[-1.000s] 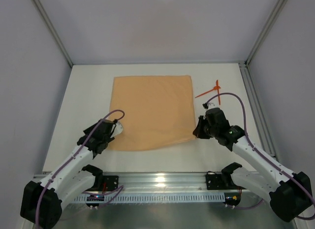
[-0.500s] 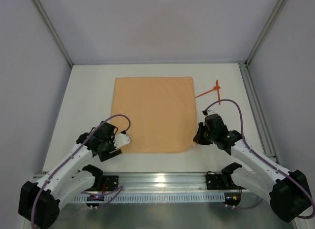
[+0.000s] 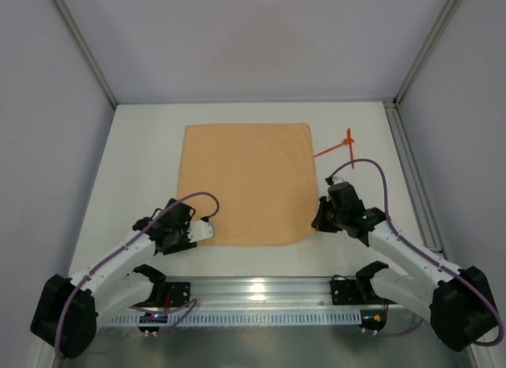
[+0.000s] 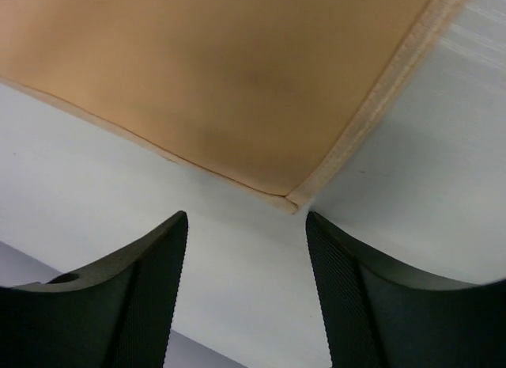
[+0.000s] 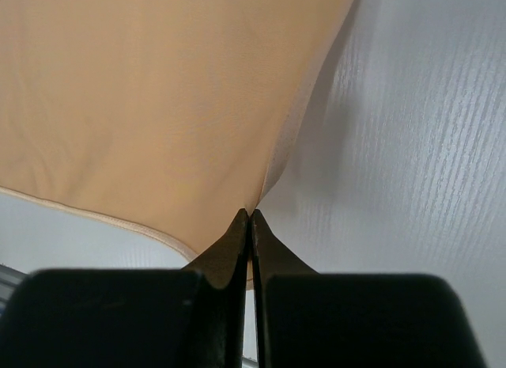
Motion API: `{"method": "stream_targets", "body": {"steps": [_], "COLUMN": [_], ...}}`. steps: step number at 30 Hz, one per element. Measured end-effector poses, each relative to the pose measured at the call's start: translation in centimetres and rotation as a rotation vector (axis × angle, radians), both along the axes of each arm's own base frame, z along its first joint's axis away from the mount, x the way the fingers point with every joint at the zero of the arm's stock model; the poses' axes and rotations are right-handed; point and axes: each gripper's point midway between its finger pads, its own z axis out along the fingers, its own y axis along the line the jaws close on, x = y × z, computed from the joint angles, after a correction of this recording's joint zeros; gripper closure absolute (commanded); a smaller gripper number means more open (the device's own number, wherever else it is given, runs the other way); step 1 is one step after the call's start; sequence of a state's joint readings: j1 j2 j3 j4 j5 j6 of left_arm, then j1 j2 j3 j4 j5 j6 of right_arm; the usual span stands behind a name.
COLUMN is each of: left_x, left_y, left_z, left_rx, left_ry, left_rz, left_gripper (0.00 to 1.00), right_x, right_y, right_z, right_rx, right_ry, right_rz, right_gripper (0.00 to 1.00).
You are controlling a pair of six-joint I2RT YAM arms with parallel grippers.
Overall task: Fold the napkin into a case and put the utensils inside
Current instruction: Pick up the flattened napkin from the center of the board, then fold and flatten the napkin at the center of the board.
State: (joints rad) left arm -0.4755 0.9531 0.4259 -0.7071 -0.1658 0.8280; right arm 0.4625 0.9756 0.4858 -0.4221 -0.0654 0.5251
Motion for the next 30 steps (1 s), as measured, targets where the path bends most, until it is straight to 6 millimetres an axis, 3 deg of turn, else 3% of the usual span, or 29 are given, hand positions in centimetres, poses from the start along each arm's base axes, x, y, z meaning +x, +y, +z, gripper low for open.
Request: {"method": "stream_targets", "body": {"steps": [1, 3, 6, 7, 13, 19, 24, 30], "left_x": [0.4, 0.9, 1.2, 1.2, 1.5, 2.1, 2.4, 0.5], "left_y": [-0.1, -0.2, -0.4, -0.4, -0.1, 0.5, 0.6, 1.1], "left_z": [-0.1, -0.3, -0.5, -0.6, -0.5, 1.0, 3.8, 9.0], "left_rx": [-0.003, -0.006, -0.013, -0.014, -0.017, -0.024, -0.040, -0.092], "left_ry": [-0.018, -0.044, -0.060, -0.060, -0.093, -0.166, -0.196, -0.217], "left_rz": [-0.003, -0.008, -0.014, -0.011, 0.047, 0.145, 0.199, 0.222], "left_gripper": [0.54, 0.63, 0.84, 1.00, 1.00, 1.00, 1.00, 1.00], "right_x": [0.0, 0.1, 0.2, 0.2, 0.1, 0.2, 0.8, -0.3], "right_y": [-0.1, -0.1, -0.3, -0.3, -0.4, -0.4, -0.2, -0.2], "right_z": [0.0, 0.0, -0.1, -0.2, -0.5, 0.1, 2.0, 3.9], "right_rx": [-0.001, -0.001, -0.003, -0.005, -0.018, -0.030, -0.036, -0.024], "right_ry": [0.002, 0.002, 0.004, 0.005, 0.017, 0.011, -0.007, 0.006], "right_rz": [-0.002, -0.007, -0.011, -0.010, -0.002, 0.017, 0.035, 0.059], "right_gripper": [0.97, 0.97, 0.97, 0.97, 0.97, 0.97, 0.97, 0.97]}}
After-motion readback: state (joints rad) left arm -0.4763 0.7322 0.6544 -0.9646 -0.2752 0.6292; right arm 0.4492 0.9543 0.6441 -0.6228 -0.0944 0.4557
